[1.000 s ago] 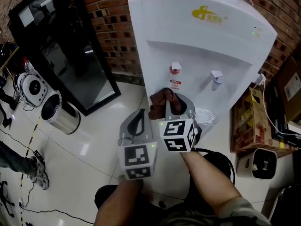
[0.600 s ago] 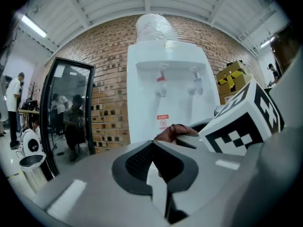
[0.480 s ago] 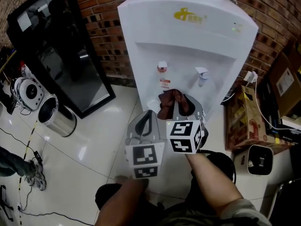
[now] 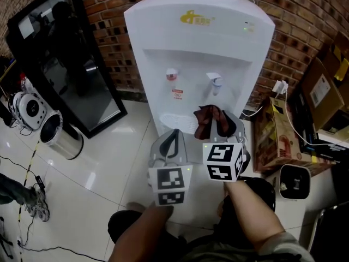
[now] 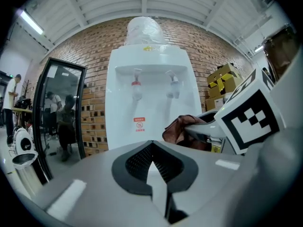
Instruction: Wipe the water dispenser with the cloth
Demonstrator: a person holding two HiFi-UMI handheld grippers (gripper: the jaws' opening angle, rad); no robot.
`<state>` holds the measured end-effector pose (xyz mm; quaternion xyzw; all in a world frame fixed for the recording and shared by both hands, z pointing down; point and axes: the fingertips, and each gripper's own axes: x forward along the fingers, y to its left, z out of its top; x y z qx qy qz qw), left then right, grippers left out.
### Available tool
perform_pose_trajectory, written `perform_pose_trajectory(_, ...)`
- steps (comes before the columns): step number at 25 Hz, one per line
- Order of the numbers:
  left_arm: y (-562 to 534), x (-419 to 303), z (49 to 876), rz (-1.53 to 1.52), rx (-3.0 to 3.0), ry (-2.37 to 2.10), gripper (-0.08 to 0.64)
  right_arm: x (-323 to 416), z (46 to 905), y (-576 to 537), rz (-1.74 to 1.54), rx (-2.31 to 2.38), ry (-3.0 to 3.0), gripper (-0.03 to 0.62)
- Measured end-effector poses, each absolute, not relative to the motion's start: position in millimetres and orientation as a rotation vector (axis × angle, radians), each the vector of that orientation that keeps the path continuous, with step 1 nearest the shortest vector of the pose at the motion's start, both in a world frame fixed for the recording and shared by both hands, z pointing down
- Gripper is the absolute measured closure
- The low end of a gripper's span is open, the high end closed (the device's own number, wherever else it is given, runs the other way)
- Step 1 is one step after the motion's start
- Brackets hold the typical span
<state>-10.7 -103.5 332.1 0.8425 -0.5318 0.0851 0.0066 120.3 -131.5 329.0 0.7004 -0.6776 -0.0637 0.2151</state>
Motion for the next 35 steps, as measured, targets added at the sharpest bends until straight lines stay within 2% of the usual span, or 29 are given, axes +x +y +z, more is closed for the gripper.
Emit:
perform_pose_trajectory(12, -88, 21, 330, 0.245, 2.681, -1.592, 0.56, 176, 326, -103, -0.177, 1.979, -1.789, 0.508)
perform_pose_trajectory(18, -82, 19, 328, 0.24, 2.679, -1.597, 0.56, 176, 331, -99, -0.153, 1.967, -1.811, 0.508)
perform_pose_trajectory(25, -84, -34, 318, 0.176, 2.591, -1.656, 0.56, 98, 298, -91, -0.286, 1.863, -2.246, 0.508)
perform_pose_trajectory(29, -84, -74, 328, 0.179, 2.54, -1.656, 0.56, 36, 309, -97, -0.307, 1.711, -2.37, 0.509)
perform_pose_trajectory(35, -107, -129, 343, 0.382, 2.498, -1.717, 0.56, -22, 355, -115, -0.065, 1.621, -2.409, 0.51)
